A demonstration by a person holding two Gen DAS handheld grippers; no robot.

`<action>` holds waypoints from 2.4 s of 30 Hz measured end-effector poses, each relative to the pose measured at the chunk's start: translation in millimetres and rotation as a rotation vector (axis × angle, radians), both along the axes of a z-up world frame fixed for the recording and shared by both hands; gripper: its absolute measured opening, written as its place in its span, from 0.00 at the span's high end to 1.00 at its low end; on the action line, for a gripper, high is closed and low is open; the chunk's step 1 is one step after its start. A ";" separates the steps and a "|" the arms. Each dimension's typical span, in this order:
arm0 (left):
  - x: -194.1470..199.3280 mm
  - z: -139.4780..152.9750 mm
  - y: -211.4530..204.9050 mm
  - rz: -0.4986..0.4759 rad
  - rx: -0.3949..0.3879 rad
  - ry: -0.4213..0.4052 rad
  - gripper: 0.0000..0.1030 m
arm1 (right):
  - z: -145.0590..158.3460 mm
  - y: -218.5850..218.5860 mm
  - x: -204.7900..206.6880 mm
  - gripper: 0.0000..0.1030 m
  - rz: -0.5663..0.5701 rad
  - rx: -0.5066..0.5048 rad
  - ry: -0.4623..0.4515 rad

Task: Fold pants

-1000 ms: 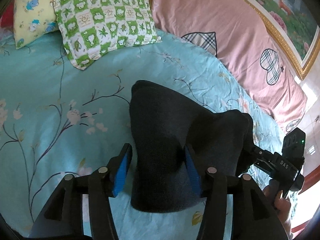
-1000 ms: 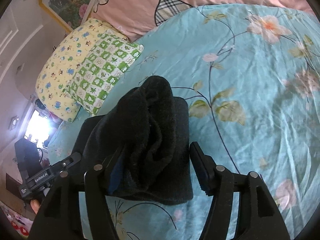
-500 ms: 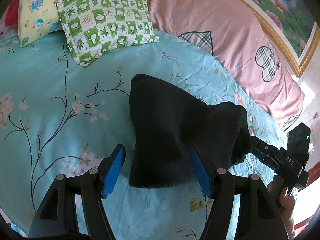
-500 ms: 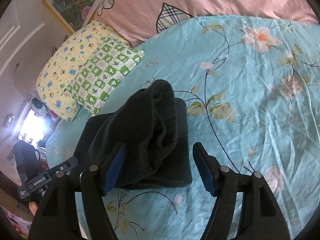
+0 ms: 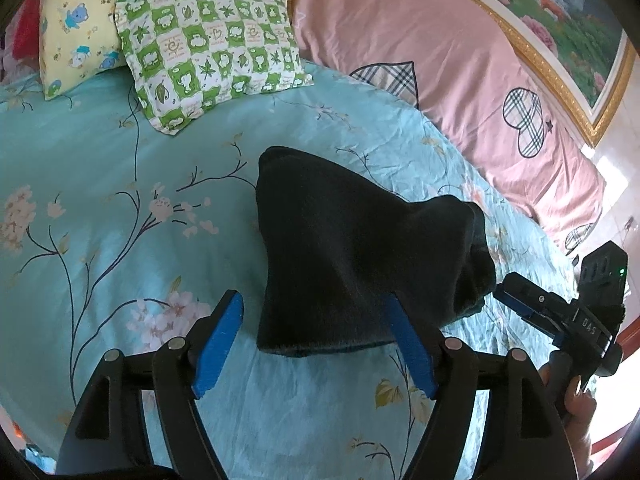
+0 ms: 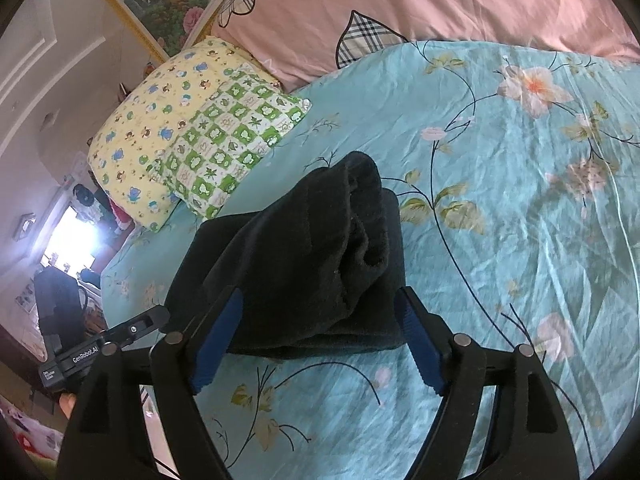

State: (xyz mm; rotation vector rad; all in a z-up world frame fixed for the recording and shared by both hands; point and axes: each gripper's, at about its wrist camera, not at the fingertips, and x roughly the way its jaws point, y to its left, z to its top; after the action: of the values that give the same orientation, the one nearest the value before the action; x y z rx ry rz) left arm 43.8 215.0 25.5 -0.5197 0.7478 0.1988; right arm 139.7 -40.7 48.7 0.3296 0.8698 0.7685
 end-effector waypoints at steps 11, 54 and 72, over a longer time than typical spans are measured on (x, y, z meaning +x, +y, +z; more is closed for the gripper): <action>-9.4 -1.1 -16.5 -0.018 0.051 0.015 0.23 | -2.6 -1.4 -18.0 0.15 0.022 -0.046 -0.019; -29.1 -15.4 -75.2 -0.031 0.353 0.085 0.19 | -8.9 13.3 -89.0 0.04 0.094 -0.179 -0.293; -22.5 -22.1 -75.4 -0.029 0.383 0.098 0.18 | -16.2 24.0 -87.8 0.04 0.130 -0.188 -0.309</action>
State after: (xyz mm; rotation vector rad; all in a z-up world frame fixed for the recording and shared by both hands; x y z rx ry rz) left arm 21.2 139.6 3.4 -0.1355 0.7894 0.3343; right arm 51.9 -16.7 32.4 -0.0140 0.6681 0.8255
